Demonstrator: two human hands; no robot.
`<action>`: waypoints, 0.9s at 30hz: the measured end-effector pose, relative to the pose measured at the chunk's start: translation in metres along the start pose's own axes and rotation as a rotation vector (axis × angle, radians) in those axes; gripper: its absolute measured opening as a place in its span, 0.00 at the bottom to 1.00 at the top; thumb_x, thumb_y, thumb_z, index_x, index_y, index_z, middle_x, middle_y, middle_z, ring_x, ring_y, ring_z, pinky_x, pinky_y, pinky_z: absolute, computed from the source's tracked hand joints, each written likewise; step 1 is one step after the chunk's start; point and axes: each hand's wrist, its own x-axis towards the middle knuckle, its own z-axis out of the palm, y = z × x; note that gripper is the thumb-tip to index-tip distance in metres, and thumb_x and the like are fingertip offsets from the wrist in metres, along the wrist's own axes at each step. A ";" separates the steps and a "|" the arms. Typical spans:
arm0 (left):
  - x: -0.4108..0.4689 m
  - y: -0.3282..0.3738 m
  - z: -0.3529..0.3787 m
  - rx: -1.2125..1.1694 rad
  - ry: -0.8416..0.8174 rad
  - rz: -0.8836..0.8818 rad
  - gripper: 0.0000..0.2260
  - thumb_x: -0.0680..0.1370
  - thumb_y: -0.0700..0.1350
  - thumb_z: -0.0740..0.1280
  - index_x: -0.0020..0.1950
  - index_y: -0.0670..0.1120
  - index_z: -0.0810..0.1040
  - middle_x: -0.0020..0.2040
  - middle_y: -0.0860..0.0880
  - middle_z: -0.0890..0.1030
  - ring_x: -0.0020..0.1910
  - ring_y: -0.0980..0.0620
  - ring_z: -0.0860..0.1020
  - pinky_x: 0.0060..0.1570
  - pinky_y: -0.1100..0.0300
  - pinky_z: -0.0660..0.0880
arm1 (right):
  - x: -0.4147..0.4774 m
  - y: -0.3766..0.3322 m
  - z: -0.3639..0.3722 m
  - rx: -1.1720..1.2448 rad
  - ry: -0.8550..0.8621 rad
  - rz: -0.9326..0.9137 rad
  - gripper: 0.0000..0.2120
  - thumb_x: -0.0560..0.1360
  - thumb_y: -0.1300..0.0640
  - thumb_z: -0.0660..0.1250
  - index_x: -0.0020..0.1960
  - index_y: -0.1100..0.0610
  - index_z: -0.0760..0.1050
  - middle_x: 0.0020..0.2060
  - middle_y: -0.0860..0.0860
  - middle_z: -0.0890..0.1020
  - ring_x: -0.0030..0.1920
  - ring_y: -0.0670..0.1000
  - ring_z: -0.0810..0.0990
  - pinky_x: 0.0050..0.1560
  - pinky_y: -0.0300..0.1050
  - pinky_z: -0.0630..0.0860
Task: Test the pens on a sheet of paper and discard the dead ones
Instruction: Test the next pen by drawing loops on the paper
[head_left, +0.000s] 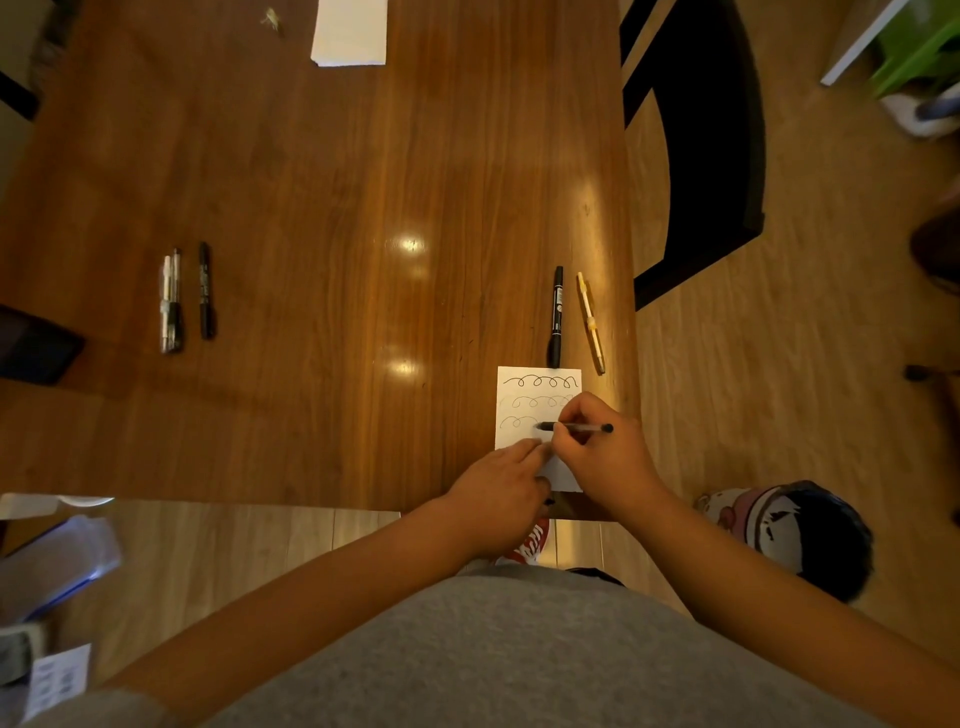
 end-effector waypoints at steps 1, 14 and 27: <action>0.000 0.000 0.000 0.008 0.005 0.008 0.15 0.82 0.51 0.58 0.61 0.44 0.78 0.75 0.42 0.63 0.72 0.46 0.62 0.65 0.52 0.67 | 0.000 -0.001 0.000 0.000 -0.006 -0.002 0.12 0.76 0.55 0.69 0.41 0.42 0.68 0.38 0.36 0.74 0.39 0.40 0.76 0.35 0.32 0.71; 0.005 0.005 0.003 0.072 -0.057 0.007 0.18 0.83 0.53 0.56 0.65 0.44 0.76 0.78 0.41 0.57 0.76 0.42 0.55 0.73 0.47 0.56 | 0.004 0.004 -0.008 0.086 0.038 0.032 0.10 0.77 0.57 0.68 0.44 0.44 0.70 0.47 0.44 0.77 0.43 0.43 0.75 0.39 0.35 0.74; 0.010 0.011 -0.004 0.025 -0.075 0.002 0.17 0.83 0.51 0.57 0.64 0.44 0.76 0.78 0.44 0.57 0.75 0.43 0.57 0.66 0.48 0.66 | -0.003 0.013 -0.013 0.048 0.071 0.042 0.11 0.76 0.57 0.68 0.42 0.43 0.69 0.38 0.37 0.75 0.39 0.39 0.76 0.35 0.32 0.72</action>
